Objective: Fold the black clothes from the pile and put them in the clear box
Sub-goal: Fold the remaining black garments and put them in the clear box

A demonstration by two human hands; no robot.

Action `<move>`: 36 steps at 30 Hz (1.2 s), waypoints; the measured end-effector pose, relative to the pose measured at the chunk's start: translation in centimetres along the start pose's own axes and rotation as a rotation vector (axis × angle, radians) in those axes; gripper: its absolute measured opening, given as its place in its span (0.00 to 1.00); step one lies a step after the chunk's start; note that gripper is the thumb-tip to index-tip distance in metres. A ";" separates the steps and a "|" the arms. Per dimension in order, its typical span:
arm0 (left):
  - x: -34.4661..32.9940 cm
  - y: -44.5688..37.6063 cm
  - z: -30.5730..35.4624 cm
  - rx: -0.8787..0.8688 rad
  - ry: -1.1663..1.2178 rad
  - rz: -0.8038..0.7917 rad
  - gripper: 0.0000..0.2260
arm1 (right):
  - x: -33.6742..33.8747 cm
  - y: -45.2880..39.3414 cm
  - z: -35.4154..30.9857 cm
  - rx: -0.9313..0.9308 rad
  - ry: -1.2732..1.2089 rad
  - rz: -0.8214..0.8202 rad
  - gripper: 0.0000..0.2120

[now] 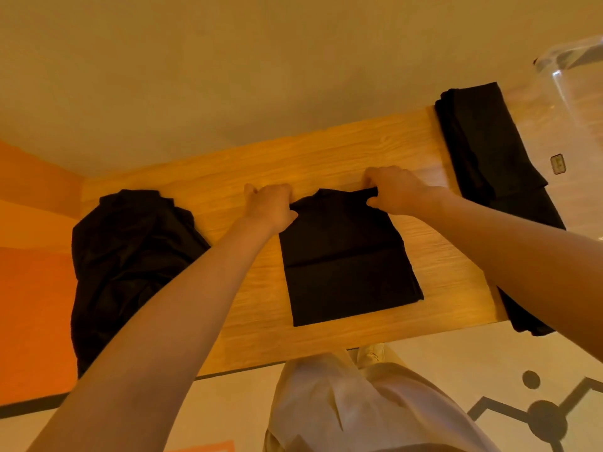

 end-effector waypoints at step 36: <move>-11.0 19.9 0.3 -0.357 0.095 0.596 0.11 | -8.2 18.7 3.2 0.323 -0.040 0.230 0.17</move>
Point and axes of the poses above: each hand's wrist, its own y-axis away from the middle knuckle, its own x-axis out of the back of the hand, z = x × y, the point moved 3 cm from there along -y, towards the middle knuckle, and after that the axes turned 1 degree about x, right-handed, at the moved point
